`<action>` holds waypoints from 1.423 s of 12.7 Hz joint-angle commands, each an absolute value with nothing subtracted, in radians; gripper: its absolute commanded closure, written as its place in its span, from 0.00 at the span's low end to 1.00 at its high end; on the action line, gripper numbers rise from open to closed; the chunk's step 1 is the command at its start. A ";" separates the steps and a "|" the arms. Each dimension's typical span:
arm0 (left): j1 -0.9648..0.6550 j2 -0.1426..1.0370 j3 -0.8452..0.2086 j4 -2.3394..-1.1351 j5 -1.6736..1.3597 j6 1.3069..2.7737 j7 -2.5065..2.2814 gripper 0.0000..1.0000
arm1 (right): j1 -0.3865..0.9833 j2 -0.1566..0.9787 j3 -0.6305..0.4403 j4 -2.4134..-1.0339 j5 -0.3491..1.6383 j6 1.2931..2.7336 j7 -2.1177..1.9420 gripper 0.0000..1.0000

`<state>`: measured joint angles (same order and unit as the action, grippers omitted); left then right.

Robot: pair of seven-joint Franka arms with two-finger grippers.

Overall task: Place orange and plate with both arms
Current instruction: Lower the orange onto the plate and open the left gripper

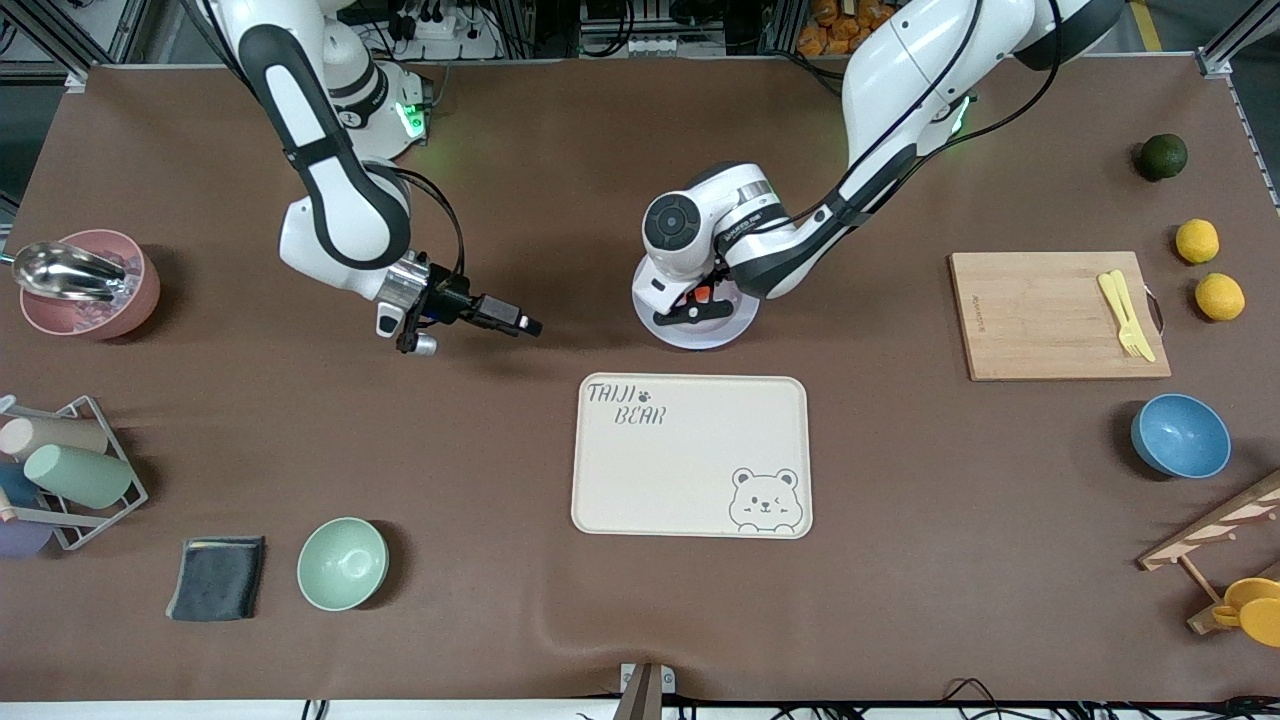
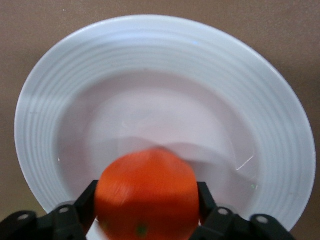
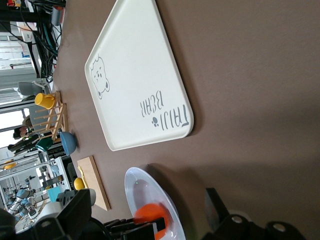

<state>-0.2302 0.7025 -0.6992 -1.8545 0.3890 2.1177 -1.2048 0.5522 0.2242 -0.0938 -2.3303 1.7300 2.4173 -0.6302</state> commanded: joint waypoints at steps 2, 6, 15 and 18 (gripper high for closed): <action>-0.226 0.651 -0.692 -1.810 0.417 2.095 -1.226 0.00 | 0.617 0.256 -0.101 -2.338 1.921 2.418 -0.780 0.00; -0.164 0.617 -0.698 -1.597 0.411 1.903 -1.191 0.00 | 0.647 0.297 -0.100 -2.338 2.023 2.393 -0.896 0.00; 0.113 0.434 -0.699 -1.557 0.354 1.803 -0.801 0.00 | 0.732 0.437 -0.101 -2.303 2.248 2.229 -1.003 0.20; 0.153 0.394 -0.674 -1.565 0.322 1.755 -0.645 0.00 | 0.741 0.474 -0.100 -2.272 2.261 2.227 -1.008 0.29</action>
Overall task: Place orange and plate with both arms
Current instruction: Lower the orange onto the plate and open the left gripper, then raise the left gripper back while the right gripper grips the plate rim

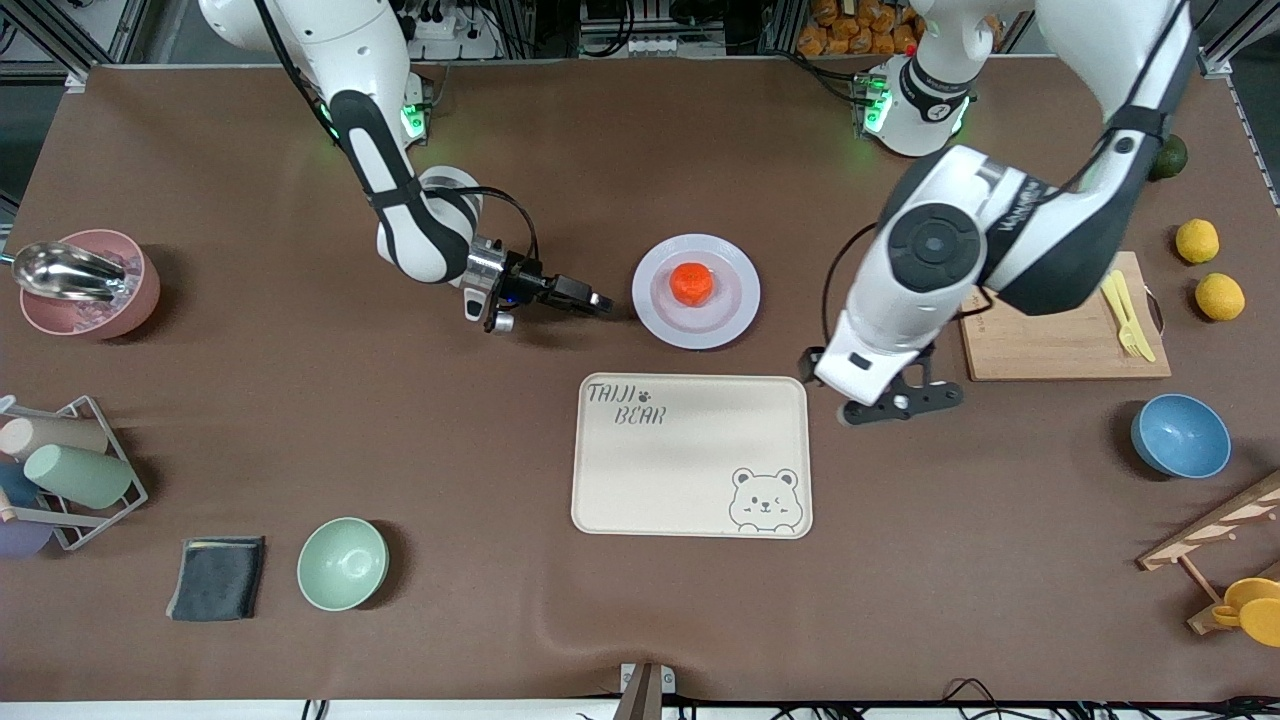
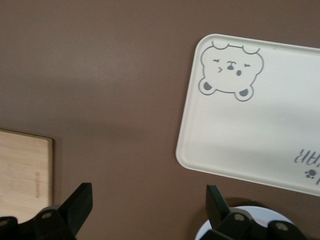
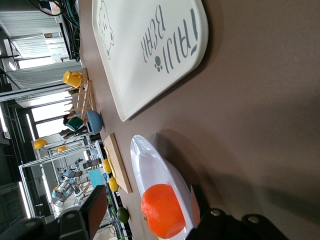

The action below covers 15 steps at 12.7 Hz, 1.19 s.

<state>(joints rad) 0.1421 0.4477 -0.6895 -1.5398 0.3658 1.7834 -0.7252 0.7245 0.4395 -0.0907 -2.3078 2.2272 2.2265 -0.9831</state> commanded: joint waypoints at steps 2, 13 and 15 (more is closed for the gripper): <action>0.118 0.323 -0.553 -1.595 0.246 1.743 -0.510 0.00 | 0.750 0.486 -0.100 -2.263 2.278 2.227 -1.006 0.32; -0.068 -0.011 -0.025 -1.694 0.051 1.634 0.041 0.00 | 0.827 0.549 -0.101 -2.226 2.367 2.237 -1.031 0.46; -0.064 -0.021 -0.025 -1.645 0.034 1.580 0.022 0.00 | 0.831 0.557 -0.101 -2.224 2.376 2.238 -1.031 0.49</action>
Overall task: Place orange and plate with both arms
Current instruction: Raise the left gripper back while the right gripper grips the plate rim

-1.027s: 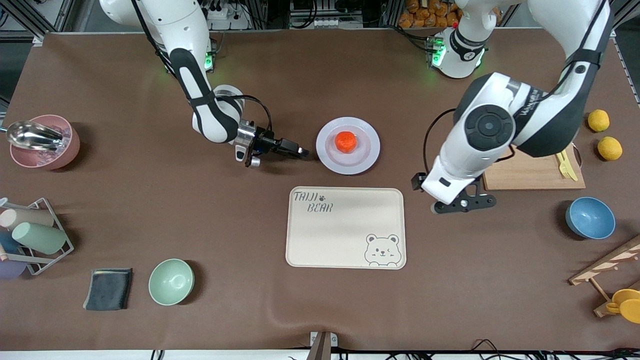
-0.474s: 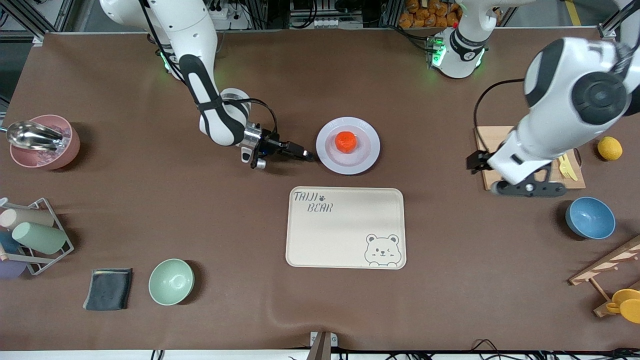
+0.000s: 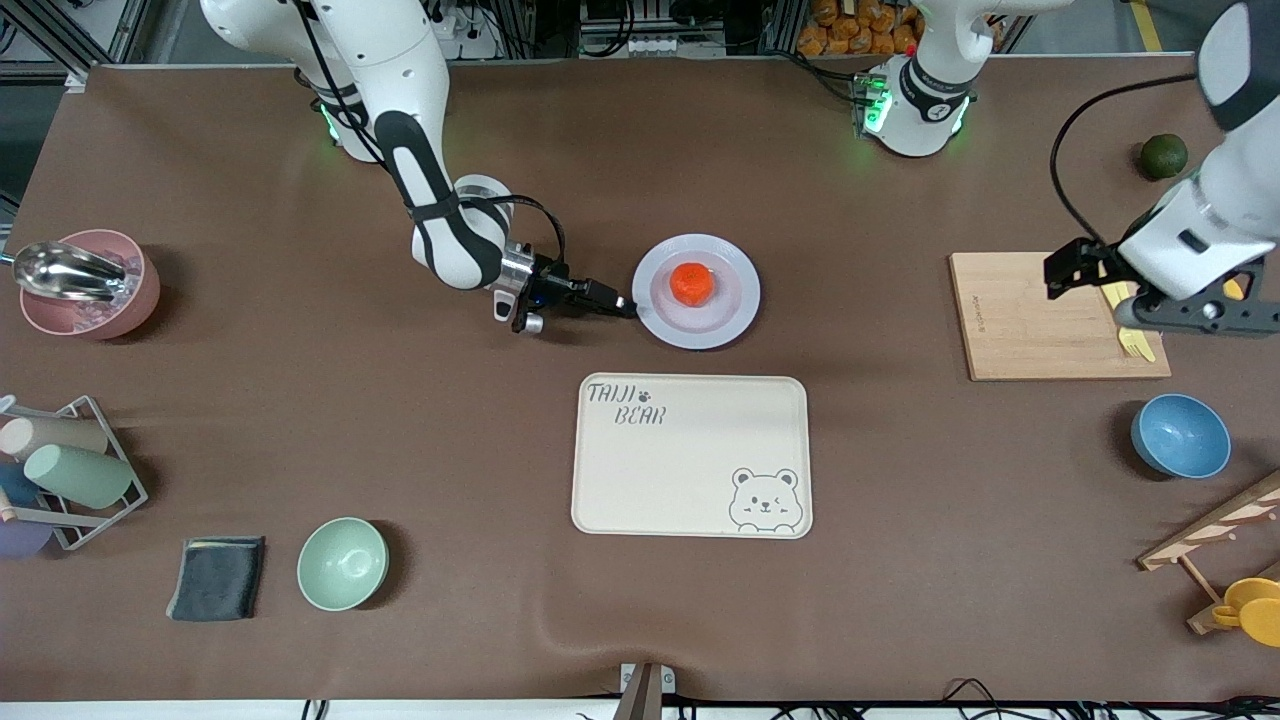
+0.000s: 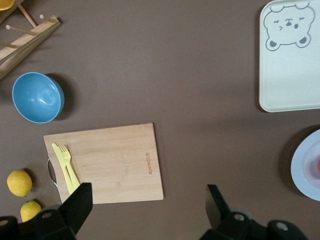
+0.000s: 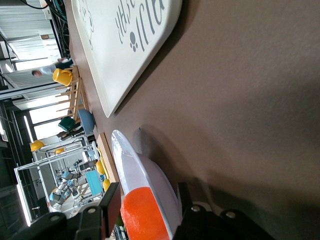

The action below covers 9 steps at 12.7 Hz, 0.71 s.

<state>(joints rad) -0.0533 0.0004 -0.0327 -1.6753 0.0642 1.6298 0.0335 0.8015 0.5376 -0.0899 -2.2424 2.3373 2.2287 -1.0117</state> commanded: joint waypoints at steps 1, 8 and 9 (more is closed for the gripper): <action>-0.067 -0.020 -0.023 -1.620 0.034 1.557 0.000 0.00 | 0.837 0.557 -0.100 -2.226 2.379 2.238 -1.032 0.49; -0.066 -0.018 -0.026 -1.565 0.006 1.536 -0.117 0.00 | 0.894 0.560 -0.101 -2.226 2.456 2.243 -1.062 0.66; -0.066 -0.017 -0.026 -1.565 0.006 1.537 -0.117 0.00 | 0.894 0.560 -0.101 -2.226 2.456 2.243 -1.062 0.70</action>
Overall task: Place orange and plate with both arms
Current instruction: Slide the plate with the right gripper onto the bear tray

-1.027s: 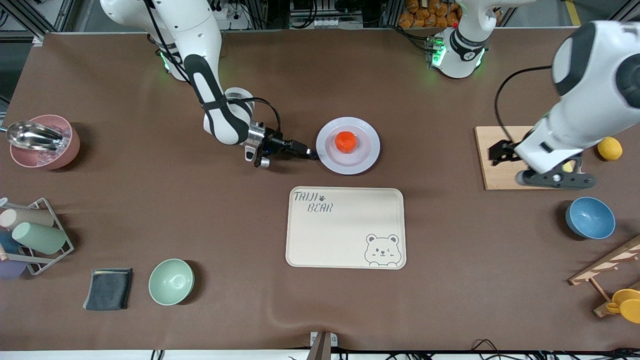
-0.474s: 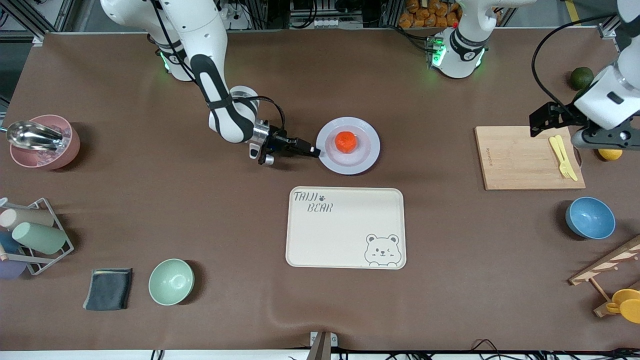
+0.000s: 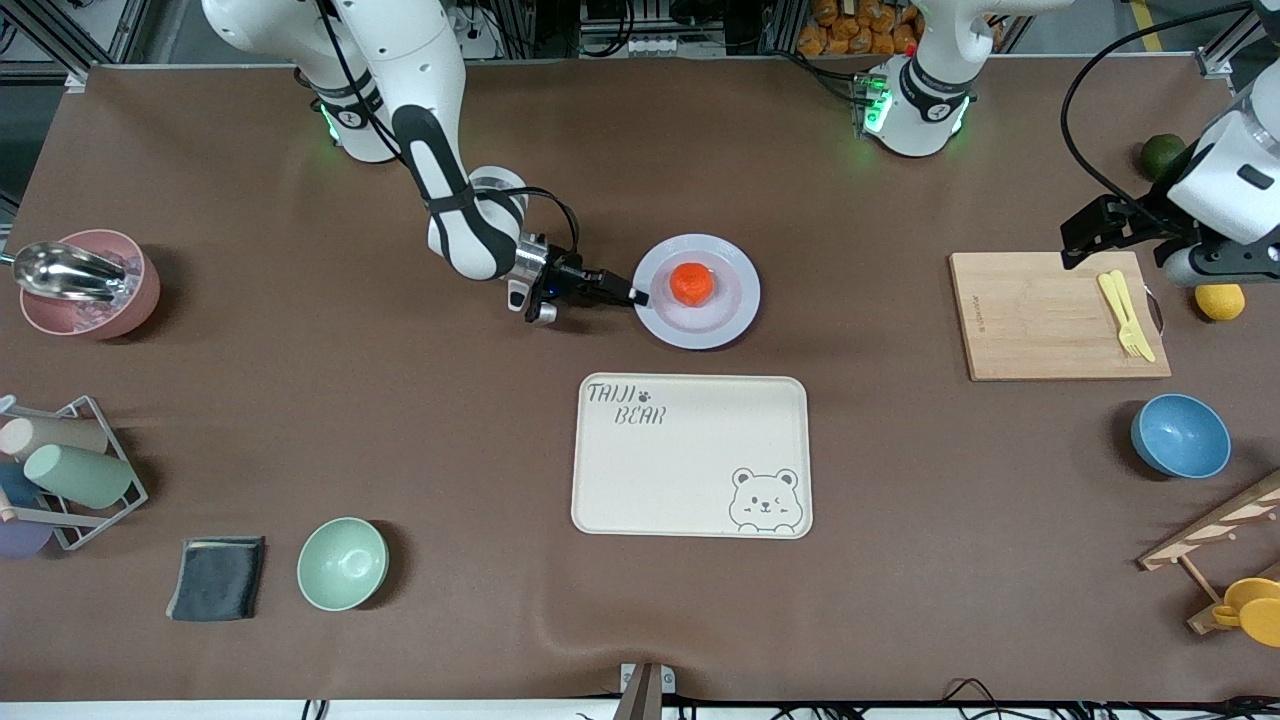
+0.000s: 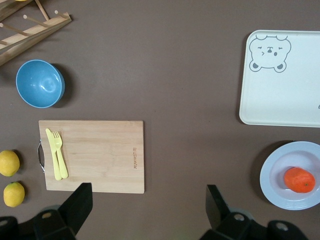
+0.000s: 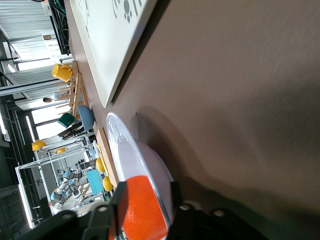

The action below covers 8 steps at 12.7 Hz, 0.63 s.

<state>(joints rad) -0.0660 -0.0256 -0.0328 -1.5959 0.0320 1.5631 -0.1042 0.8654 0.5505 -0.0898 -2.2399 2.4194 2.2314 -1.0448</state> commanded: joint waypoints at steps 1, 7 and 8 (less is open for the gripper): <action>-0.067 -0.017 -0.028 -1.565 0.006 1.536 -0.117 0.00 | 0.896 0.560 -0.101 -2.226 2.456 2.243 -1.062 0.77; -0.072 -0.012 -0.032 -1.557 -0.017 1.539 -0.121 0.00 | 0.887 0.557 -0.101 -2.224 2.456 2.235 -1.060 1.00; -0.066 -0.012 -0.031 -1.557 -0.026 1.537 -0.118 0.00 | 0.884 0.551 -0.101 -2.224 2.456 2.233 -1.058 1.00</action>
<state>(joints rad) -0.0692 -0.0244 -0.0359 -1.5863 0.0061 1.5601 -0.1057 0.8772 0.5489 -0.0958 -2.2309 2.4323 2.2169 -1.0483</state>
